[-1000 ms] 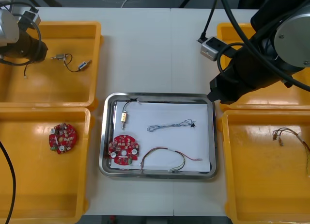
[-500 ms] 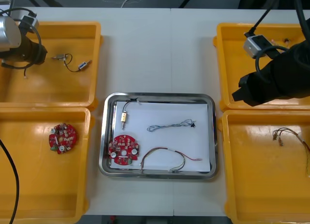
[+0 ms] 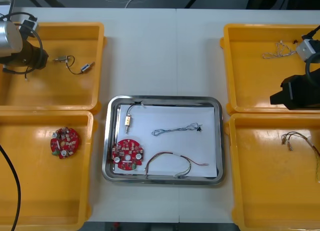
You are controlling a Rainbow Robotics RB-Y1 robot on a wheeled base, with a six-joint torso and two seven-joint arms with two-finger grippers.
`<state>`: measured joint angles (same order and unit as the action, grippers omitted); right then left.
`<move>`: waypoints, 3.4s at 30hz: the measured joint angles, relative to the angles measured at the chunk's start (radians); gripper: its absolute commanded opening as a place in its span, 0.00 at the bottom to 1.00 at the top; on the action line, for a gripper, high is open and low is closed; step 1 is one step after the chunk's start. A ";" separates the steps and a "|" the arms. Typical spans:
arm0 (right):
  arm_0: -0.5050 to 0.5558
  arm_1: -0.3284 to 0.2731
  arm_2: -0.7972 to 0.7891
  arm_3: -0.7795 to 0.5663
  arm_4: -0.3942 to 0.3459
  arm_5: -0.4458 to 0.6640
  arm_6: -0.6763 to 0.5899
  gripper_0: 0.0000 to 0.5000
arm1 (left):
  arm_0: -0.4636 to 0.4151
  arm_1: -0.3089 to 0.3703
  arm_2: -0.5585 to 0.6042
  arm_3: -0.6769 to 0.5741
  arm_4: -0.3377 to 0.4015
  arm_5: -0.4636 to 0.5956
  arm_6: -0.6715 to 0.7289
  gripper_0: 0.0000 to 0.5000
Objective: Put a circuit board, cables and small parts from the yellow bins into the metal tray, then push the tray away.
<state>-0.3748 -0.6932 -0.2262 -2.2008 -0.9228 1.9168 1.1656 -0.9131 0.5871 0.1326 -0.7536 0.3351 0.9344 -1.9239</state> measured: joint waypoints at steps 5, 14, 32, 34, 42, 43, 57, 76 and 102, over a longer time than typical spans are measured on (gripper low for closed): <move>0.032 -0.010 -0.024 0.000 0.024 0.000 0.000 1.00 | -0.006 0.000 0.000 0.011 0.005 -0.008 0.000 0.21; 0.049 -0.019 -0.024 0.011 0.069 0.000 0.000 1.00 | -0.006 0.000 0.000 0.016 0.015 -0.008 0.000 0.00; 0.121 -0.059 -0.032 0.038 0.081 0.000 -0.001 1.00 | -0.018 0.000 0.047 -0.183 0.031 0.348 -0.001 0.00; 0.128 -0.059 -0.039 0.038 0.078 0.000 -0.001 1.00 | -0.018 0.000 0.056 -0.213 0.031 0.389 -0.001 0.00; 0.150 -0.060 -0.062 0.039 0.060 0.000 -0.001 1.00 | 0.001 0.000 0.068 -0.376 0.031 0.513 -0.001 0.00; 0.152 -0.060 -0.062 0.039 0.058 0.000 -0.001 1.00 | 0.006 0.000 0.069 -0.399 0.032 0.533 -0.001 0.00; 0.161 -0.060 -0.064 0.041 0.052 0.000 -0.001 1.00 | 0.135 0.000 0.057 -0.779 0.043 0.805 0.068 0.00; 0.161 -0.060 -0.065 0.042 0.052 0.000 -0.001 1.00 | 0.261 0.000 -0.185 -1.156 0.059 0.955 0.589 0.00; 0.162 -0.060 -0.065 0.042 0.052 0.000 -0.001 1.00 | 0.323 -0.023 -0.513 -1.347 0.001 0.957 1.077 0.00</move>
<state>-0.2131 -0.7536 -0.2912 -2.1588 -0.8707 1.9170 1.1646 -0.5901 0.5643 -0.3799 -2.1004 0.3365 1.8914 -0.8466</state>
